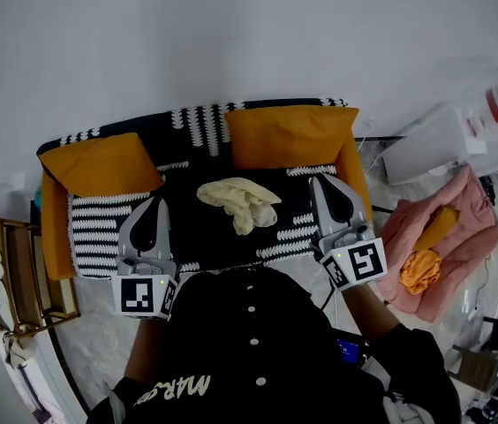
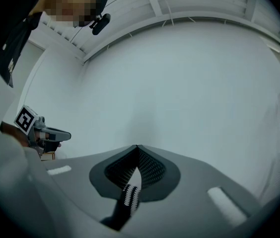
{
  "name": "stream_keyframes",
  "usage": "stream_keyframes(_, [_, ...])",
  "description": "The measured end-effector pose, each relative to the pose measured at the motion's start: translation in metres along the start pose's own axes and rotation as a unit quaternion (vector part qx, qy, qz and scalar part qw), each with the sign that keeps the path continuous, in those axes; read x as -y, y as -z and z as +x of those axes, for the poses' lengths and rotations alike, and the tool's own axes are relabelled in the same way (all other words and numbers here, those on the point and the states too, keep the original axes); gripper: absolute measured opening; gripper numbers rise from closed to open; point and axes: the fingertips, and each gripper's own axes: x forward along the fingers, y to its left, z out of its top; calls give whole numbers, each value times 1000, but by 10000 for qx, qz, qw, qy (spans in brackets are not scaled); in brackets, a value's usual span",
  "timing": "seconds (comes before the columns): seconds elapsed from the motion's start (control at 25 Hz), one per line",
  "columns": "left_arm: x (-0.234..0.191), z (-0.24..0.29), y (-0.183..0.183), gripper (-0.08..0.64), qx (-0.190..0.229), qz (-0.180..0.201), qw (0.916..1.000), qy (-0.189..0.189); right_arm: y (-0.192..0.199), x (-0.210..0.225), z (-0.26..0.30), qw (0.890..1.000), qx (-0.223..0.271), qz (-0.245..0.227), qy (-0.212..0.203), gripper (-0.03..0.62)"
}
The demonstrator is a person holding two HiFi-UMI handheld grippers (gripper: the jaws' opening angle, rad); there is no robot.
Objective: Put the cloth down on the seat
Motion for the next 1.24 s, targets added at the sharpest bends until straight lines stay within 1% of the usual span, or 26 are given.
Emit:
stream_keyframes(0.24, [2,0,-2,0,-7,47,10000,2,2,2,1,10000,-40,13,25,25])
stream_keyframes(1.24, [13,3,-2,0,4,68,10000,-43,3,3,6,9999,-38,94,-126,25])
